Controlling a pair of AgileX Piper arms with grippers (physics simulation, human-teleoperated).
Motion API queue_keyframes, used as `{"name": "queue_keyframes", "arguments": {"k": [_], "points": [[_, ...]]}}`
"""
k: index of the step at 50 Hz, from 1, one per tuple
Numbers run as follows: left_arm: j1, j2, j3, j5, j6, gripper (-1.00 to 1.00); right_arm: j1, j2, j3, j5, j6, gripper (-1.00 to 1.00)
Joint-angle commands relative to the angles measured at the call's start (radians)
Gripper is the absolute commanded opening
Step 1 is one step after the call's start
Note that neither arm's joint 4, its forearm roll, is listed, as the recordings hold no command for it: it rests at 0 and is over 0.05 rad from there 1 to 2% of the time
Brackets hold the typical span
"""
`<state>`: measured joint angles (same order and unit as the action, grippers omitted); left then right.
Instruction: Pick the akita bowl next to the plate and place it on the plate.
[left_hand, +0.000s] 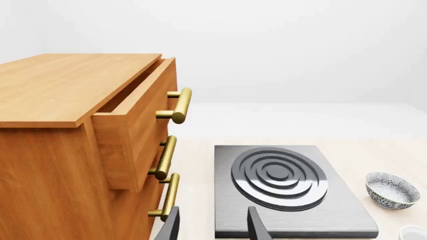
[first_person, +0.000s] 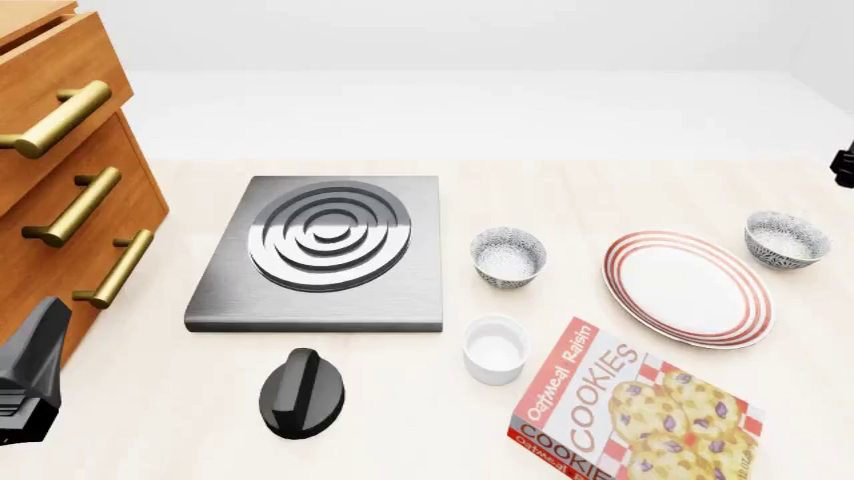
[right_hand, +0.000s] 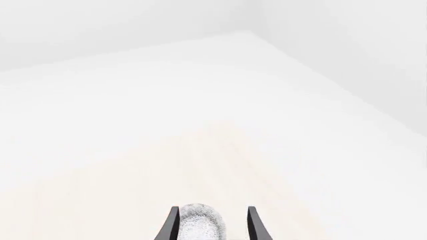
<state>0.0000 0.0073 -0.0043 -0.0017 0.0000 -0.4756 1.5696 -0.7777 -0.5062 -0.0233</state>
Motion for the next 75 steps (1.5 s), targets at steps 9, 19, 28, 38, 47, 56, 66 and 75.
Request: {"name": "queue_keyframes", "arguments": {"k": [9, 19, 28, 38, 47, 56, 66, 75], "points": [[0.000, 0.000, 0.000, 0.000, 0.000, 1.00, -0.014, 0.036, -0.013, -0.001, 0.007, 1.00], [0.000, 0.000, 0.000, 0.000, 0.000, 1.00, -0.021, 0.068, -0.039, 0.022, 0.023, 1.00], [0.000, 0.000, 0.000, 0.000, 0.000, 1.00, -0.024, 0.093, -0.049, 0.026, 0.031, 1.00], [0.000, 0.000, 0.000, 0.000, 0.000, 1.00, -0.026, 0.114, -0.060, 0.032, 0.040, 1.00], [0.000, 0.000, 0.000, 0.000, 0.000, 1.00, -0.025, 0.134, -0.072, 0.039, 0.049, 1.00], [0.000, 0.000, 0.000, 0.000, 0.000, 1.00, -0.024, 0.163, -0.091, 0.052, 0.062, 1.00], [0.000, 0.000, 0.000, 0.000, 0.000, 1.00, -0.023, 0.182, -0.115, 0.075, 0.077, 1.00], [0.000, 0.000, 0.000, 0.000, 0.000, 1.00, -0.026, 0.202, -0.133, 0.095, 0.091, 1.00]]}}
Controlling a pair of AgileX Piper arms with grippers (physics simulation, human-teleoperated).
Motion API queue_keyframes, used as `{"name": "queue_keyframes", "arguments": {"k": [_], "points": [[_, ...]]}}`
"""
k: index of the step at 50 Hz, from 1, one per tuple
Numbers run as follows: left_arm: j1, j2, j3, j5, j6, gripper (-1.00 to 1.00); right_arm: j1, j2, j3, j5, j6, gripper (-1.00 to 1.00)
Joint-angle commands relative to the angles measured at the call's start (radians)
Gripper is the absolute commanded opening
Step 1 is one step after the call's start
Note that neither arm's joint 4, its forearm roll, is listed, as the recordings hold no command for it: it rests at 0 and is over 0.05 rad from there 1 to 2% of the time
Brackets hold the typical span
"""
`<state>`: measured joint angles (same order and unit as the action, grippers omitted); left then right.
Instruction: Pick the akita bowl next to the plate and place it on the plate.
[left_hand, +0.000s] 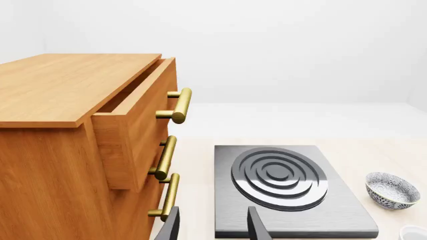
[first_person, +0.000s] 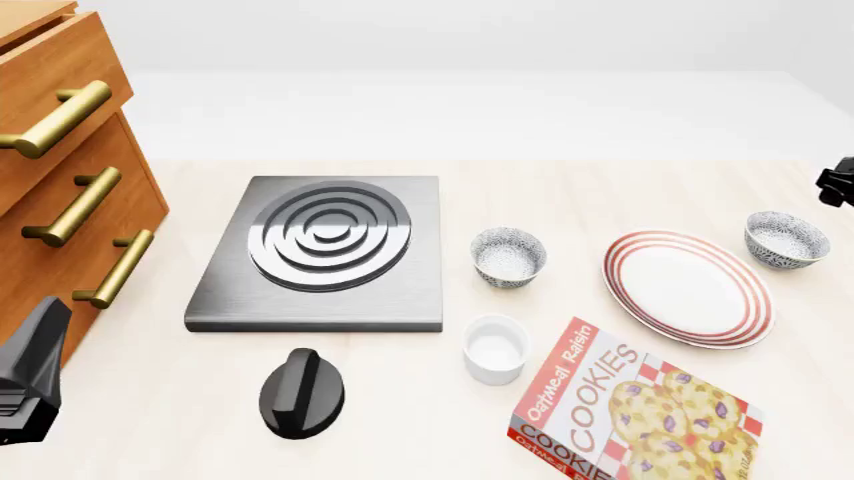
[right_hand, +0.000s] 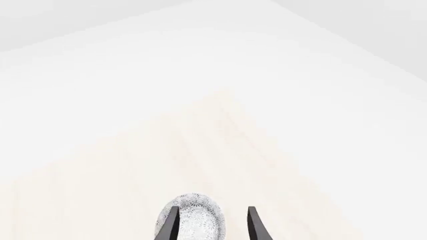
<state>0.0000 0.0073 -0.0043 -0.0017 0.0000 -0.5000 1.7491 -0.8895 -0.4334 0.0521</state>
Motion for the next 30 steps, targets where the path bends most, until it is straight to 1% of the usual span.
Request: {"name": "queue_keyframes", "arguments": {"k": [1, 30], "points": [[0.000, 0.000, 0.000, 0.000, 0.000, 1.00, -0.001, 0.027, -0.025, 0.027, 0.019, 1.00], [0.000, 0.000, 0.000, 0.000, 0.000, 1.00, 0.015, 0.096, -0.096, 0.124, 0.097, 1.00]]}}
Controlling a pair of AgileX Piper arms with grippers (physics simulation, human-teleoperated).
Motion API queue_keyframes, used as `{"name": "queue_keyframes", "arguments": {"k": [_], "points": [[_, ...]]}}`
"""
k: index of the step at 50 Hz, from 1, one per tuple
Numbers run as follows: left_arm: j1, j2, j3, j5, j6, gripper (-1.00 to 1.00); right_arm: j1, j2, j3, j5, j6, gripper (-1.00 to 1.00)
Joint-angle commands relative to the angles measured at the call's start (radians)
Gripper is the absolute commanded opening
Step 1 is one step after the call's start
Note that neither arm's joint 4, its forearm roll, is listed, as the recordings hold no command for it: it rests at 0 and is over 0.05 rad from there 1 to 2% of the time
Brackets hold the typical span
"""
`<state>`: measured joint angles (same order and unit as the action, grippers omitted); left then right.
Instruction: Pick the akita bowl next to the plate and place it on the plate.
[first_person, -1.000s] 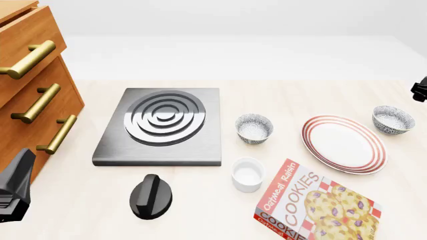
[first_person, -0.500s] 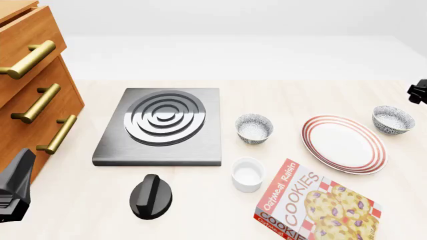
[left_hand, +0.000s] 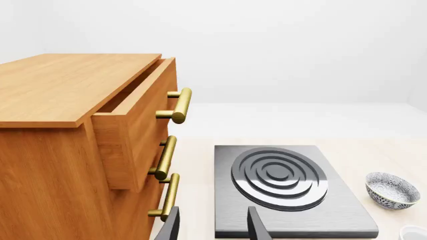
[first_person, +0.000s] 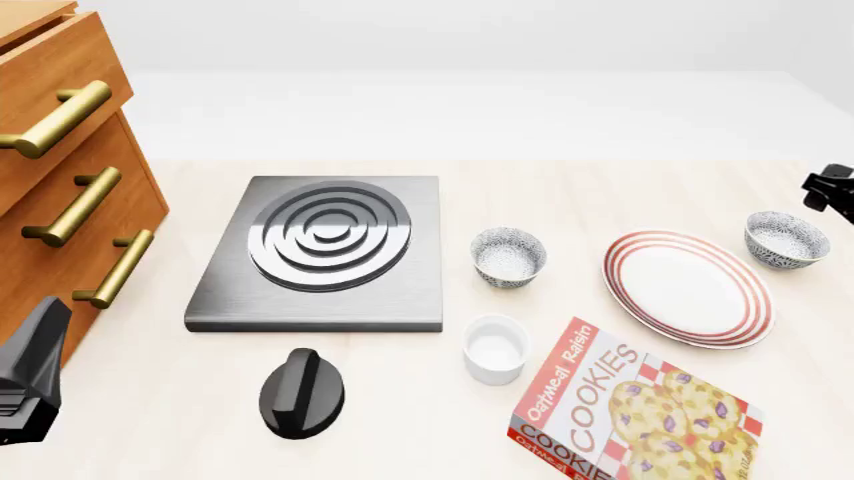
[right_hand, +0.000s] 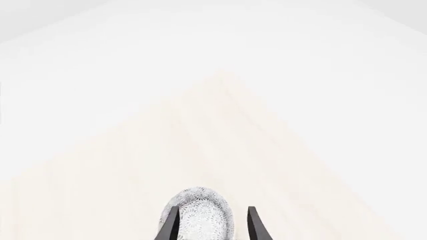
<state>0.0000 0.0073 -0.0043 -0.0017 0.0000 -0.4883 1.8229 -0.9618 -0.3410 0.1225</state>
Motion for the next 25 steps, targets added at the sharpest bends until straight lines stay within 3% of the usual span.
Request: {"name": "queue_keyframes", "arguments": {"k": [1, 25], "points": [[0.000, 0.000, 0.000, 0.000, 0.000, 1.00, 0.004, 0.024, -0.027, 0.035, 0.029, 1.00], [0.000, 0.000, 0.000, 0.000, 0.000, 1.00, -0.002, 0.060, -0.059, 0.073, 0.067, 1.00]]}}
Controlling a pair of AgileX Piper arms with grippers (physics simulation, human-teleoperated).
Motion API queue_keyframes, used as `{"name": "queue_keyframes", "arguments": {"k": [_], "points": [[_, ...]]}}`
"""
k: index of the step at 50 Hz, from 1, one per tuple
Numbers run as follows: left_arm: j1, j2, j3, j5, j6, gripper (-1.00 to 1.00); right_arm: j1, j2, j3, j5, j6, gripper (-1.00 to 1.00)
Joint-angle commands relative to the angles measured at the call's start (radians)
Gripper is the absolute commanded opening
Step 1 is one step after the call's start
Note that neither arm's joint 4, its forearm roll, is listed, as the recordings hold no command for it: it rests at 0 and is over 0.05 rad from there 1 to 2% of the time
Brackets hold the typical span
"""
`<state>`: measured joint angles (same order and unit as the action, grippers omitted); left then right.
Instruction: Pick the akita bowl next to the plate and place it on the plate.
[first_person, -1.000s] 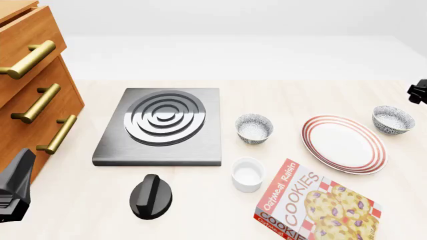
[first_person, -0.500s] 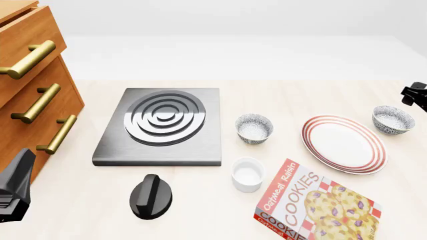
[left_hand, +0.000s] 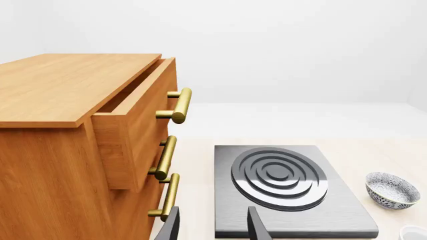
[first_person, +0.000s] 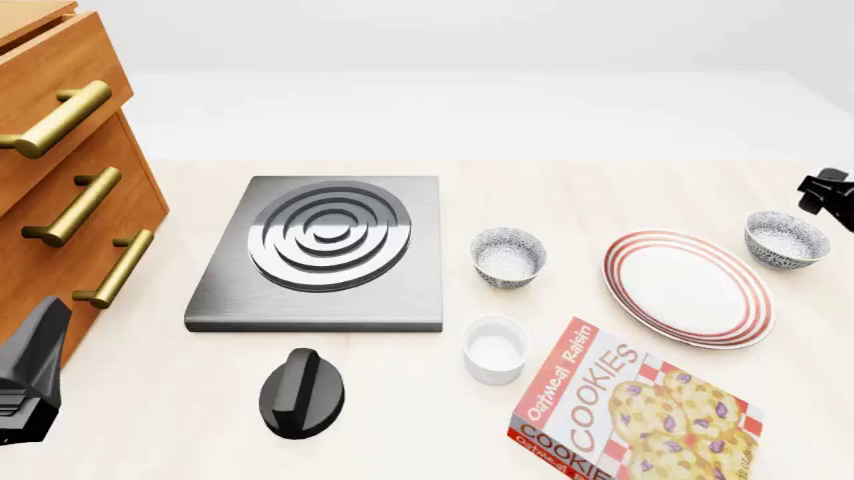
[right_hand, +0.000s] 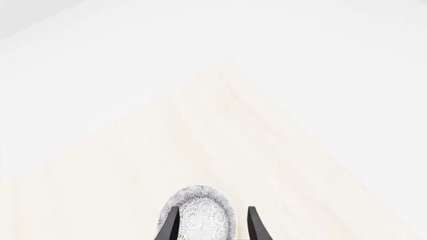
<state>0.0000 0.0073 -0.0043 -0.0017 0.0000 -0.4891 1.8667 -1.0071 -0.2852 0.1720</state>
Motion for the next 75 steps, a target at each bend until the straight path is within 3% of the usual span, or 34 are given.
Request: {"name": "queue_keyframes", "arguments": {"k": [1, 75], "points": [[0.000, 0.000, 0.000, 0.000, 0.000, 1.00, -0.001, 0.017, -0.014, 0.018, 0.018, 1.00], [0.000, 0.000, 0.000, 0.000, 0.000, 1.00, -0.026, 0.114, -0.042, 0.046, 0.069, 1.00]]}}
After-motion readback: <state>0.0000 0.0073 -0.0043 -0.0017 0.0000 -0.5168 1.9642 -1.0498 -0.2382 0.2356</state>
